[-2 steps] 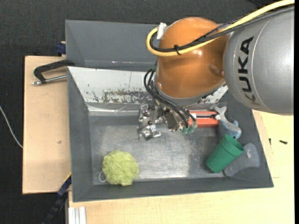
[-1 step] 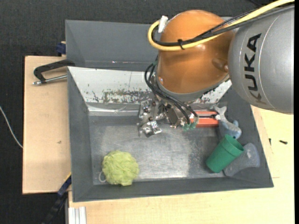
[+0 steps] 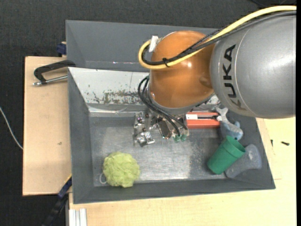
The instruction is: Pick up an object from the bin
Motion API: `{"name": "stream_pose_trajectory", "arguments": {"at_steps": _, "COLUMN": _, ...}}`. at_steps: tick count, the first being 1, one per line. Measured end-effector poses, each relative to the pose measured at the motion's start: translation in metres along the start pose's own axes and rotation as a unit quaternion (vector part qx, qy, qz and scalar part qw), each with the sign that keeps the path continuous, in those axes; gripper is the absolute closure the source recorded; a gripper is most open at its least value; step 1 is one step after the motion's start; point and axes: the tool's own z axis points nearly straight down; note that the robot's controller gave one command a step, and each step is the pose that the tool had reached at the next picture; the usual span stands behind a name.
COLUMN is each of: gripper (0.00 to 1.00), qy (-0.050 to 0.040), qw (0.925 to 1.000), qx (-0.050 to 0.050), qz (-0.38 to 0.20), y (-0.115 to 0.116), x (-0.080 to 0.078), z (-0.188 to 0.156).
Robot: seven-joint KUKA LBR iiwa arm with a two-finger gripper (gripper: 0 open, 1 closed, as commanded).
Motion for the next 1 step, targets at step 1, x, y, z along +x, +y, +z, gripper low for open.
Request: {"name": "stream_pose_trajectory", "arguments": {"at_steps": 1, "gripper": 0.0, "qy": 0.0038, "qw": 0.9991, "qx": 0.0, "qz": -0.042, "y": 0.0013, "x": -0.0053, "z": 0.1005}}
